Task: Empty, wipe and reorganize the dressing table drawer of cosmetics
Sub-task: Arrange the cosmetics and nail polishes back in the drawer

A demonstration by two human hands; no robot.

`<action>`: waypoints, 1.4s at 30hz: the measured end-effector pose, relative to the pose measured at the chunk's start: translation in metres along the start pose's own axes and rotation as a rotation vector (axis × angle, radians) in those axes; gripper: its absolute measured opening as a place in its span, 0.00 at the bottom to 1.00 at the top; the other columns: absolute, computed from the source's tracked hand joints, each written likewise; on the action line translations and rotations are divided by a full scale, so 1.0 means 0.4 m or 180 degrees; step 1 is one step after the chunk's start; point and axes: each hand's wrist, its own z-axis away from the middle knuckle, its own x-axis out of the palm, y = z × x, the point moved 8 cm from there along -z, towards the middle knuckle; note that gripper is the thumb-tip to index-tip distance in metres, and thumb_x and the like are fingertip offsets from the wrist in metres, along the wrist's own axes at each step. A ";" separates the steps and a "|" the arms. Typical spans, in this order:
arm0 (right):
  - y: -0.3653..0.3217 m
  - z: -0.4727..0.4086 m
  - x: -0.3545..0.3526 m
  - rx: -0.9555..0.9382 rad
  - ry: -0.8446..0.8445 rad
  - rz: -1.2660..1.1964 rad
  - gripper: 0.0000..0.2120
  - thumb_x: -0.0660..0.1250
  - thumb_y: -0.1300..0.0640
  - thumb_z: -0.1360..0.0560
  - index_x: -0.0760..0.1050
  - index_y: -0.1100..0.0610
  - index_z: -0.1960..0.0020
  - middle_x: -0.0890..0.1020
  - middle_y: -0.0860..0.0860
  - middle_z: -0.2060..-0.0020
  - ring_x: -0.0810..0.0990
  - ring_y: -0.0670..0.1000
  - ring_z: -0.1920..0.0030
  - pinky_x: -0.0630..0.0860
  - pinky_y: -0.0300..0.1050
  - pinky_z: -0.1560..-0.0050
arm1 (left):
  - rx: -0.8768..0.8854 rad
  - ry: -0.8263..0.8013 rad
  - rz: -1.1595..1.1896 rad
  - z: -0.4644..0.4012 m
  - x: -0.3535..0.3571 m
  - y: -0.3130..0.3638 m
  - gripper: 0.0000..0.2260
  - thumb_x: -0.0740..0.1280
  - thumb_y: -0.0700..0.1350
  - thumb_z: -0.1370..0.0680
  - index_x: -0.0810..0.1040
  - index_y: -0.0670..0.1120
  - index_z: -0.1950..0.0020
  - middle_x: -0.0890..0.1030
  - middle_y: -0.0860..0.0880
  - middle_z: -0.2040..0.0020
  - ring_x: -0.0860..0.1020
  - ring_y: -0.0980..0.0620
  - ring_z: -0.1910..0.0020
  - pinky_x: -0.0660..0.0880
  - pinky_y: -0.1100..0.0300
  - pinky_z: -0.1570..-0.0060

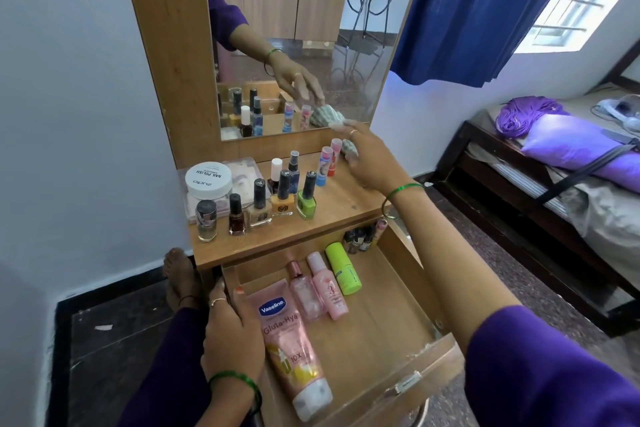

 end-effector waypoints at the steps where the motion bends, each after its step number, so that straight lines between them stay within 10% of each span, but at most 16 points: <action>1: 0.004 -0.010 0.017 0.0036 -0.0191 0.0041 0.26 0.59 0.71 0.26 0.68 0.56 0.30 0.69 0.54 0.31 0.69 0.52 0.33 0.60 0.30 0.39 | 0.0002 0.0004 0.0001 0.001 -0.001 0.002 0.18 0.51 0.54 0.19 0.71 0.44 0.39 0.79 0.44 0.56 0.78 0.46 0.61 0.71 0.58 0.68; 11: 0.084 0.048 -0.043 0.0365 0.0374 -0.0064 0.06 0.68 0.64 0.29 0.78 0.62 0.52 0.81 0.54 0.58 0.77 0.50 0.58 0.75 0.45 0.51 | 0.0023 -0.0060 0.0147 0.009 -0.011 0.023 0.19 0.52 0.51 0.18 0.65 0.48 0.29 0.79 0.45 0.52 0.74 0.50 0.62 0.64 0.61 0.71; 14: 0.086 0.148 -0.106 0.0443 0.0560 -0.0206 0.07 0.69 0.62 0.28 0.78 0.60 0.51 0.80 0.51 0.60 0.77 0.48 0.60 0.72 0.30 0.57 | 0.0014 -0.0071 0.0150 0.008 -0.010 0.020 0.18 0.52 0.51 0.18 0.66 0.47 0.31 0.78 0.45 0.55 0.74 0.52 0.64 0.64 0.62 0.72; 18: 0.103 0.289 -0.120 0.0474 0.0319 -0.0238 0.04 0.71 0.61 0.28 0.78 0.58 0.54 0.80 0.47 0.64 0.79 0.45 0.64 0.75 0.35 0.62 | 0.0016 -0.0093 0.0186 0.009 -0.009 0.022 0.18 0.52 0.50 0.18 0.66 0.47 0.30 0.77 0.47 0.57 0.73 0.52 0.66 0.63 0.63 0.73; 26: 0.211 0.425 0.011 0.0786 -0.0330 0.0053 0.05 0.70 0.62 0.29 0.76 0.53 0.58 0.80 0.31 0.69 0.76 0.36 0.59 0.67 0.31 0.57 | 0.0063 -0.0106 0.0141 0.014 -0.007 0.023 0.19 0.52 0.51 0.18 0.64 0.46 0.29 0.79 0.43 0.47 0.73 0.49 0.59 0.64 0.61 0.69; 42: 0.260 0.350 0.084 0.1100 0.0008 0.0574 0.02 0.71 0.58 0.33 0.79 0.54 0.61 0.75 0.50 0.61 0.73 0.53 0.55 0.72 0.49 0.53 | 0.0044 -0.0152 0.0183 0.008 -0.001 0.021 0.19 0.52 0.50 0.18 0.64 0.46 0.29 0.79 0.44 0.47 0.72 0.52 0.60 0.63 0.65 0.71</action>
